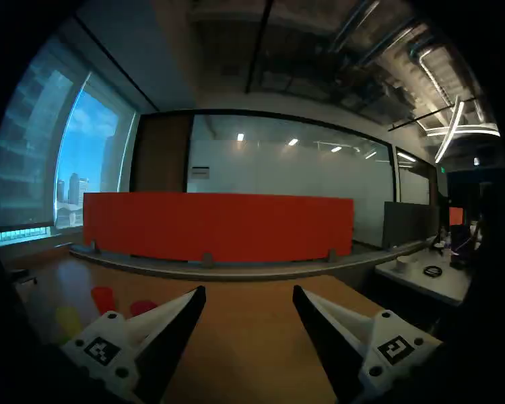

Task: Pour water

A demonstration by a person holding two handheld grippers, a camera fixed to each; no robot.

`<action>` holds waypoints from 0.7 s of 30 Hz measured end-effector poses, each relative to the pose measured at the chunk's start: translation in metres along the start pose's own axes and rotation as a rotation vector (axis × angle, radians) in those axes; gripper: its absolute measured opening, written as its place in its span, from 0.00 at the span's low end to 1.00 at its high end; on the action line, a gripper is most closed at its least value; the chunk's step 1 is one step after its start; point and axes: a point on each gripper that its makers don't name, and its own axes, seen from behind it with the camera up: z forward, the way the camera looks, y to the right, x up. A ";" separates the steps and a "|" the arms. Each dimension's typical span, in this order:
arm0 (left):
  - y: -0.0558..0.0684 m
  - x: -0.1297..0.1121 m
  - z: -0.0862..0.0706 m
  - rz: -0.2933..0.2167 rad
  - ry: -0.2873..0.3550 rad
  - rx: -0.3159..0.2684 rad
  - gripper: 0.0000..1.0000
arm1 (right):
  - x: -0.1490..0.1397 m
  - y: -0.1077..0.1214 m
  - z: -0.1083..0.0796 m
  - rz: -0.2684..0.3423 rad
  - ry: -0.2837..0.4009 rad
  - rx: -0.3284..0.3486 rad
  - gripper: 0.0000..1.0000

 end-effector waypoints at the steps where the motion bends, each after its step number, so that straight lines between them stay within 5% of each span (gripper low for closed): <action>1: 0.000 0.000 0.000 0.000 0.000 0.000 0.89 | 0.000 0.000 0.000 0.000 0.000 -0.001 1.00; 21: 0.002 -0.002 0.000 0.002 -0.003 -0.006 0.89 | -0.005 0.010 -0.009 0.008 0.010 0.004 1.00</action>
